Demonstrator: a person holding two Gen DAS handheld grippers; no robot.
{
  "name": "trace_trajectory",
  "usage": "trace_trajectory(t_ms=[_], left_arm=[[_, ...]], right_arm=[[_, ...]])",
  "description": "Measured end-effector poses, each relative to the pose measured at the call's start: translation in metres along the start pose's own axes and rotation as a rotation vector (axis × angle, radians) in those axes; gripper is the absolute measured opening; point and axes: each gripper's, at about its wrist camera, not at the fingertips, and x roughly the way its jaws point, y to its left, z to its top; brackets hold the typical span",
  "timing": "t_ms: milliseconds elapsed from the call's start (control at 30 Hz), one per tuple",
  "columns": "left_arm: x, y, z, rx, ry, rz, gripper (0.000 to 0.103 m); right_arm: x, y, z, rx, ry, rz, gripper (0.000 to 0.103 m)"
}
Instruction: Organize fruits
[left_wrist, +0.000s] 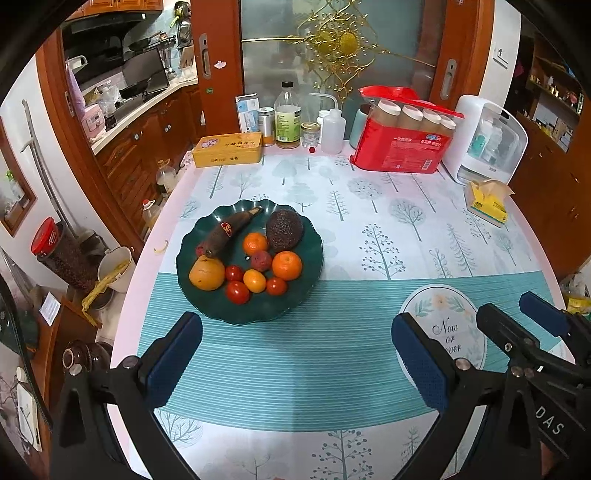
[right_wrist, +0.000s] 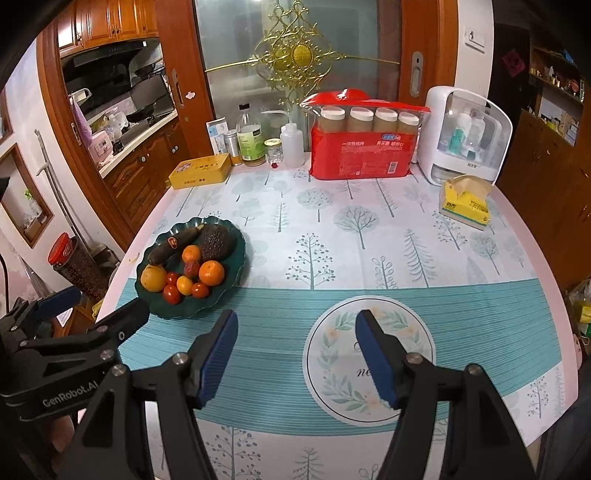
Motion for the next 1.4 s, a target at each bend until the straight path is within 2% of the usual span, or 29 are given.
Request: trace_trajectory(t_ms=[1400], left_arm=[[0.0043, 0.0017, 0.0025, -0.006, 0.006, 0.003, 0.102]], right_arm=[[0.0084, -0.0005, 0.0015, 0.003, 0.024, 0.002, 0.067]])
